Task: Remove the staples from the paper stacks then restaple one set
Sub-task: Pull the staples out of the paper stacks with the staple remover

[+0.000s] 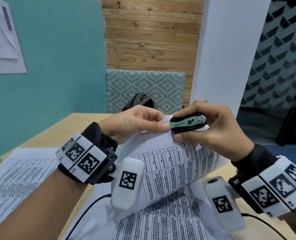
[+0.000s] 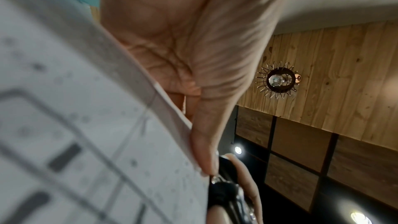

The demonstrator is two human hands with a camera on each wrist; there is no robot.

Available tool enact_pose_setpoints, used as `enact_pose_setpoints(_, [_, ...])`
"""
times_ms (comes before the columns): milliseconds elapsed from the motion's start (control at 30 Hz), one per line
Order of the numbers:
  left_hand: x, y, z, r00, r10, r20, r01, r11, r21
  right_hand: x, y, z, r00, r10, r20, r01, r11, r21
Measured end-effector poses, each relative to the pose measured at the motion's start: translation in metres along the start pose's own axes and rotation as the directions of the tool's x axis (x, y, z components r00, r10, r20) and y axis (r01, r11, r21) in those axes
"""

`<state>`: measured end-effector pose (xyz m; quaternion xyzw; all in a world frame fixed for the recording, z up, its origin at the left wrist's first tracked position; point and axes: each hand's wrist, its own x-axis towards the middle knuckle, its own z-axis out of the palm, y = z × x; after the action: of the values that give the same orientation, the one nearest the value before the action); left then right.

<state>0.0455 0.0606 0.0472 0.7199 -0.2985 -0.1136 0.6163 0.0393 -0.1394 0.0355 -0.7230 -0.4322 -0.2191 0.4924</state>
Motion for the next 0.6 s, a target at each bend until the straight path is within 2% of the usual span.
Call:
enact_pose_setpoints(200, [0.001,-0.001,0.005,1.0,0.012,-0.01,-0.012,0.999,-0.044,0.0,0.004,-0.005,0.995,0.091,0.045,-0.099,0.976,0.194])
enact_pose_setpoints(400, [0.001,-0.001,0.007,0.999,0.04,-0.009,-0.041,0.999,-0.017,0.0,0.001,-0.007,0.988,0.148,0.047,-0.155,0.954,0.255])
enact_pose_setpoints(433, [0.001,-0.002,0.006,0.999,0.042,-0.008,-0.042,0.999,0.003,0.0,0.0,-0.008,0.989,0.14,0.044,-0.147,0.965,0.218])
enact_pose_setpoints(500, [0.001,-0.003,0.004,0.999,0.041,-0.005,-0.04,0.996,0.079,0.0,-0.004,-0.007,0.996,0.084,0.02,-0.084,0.996,0.032])
enact_pose_setpoints(600, [0.003,-0.003,0.006,0.998,0.048,-0.046,-0.038,0.979,0.198,0.001,-0.009,-0.007,1.0,-0.029,0.011,0.031,0.972,-0.234])
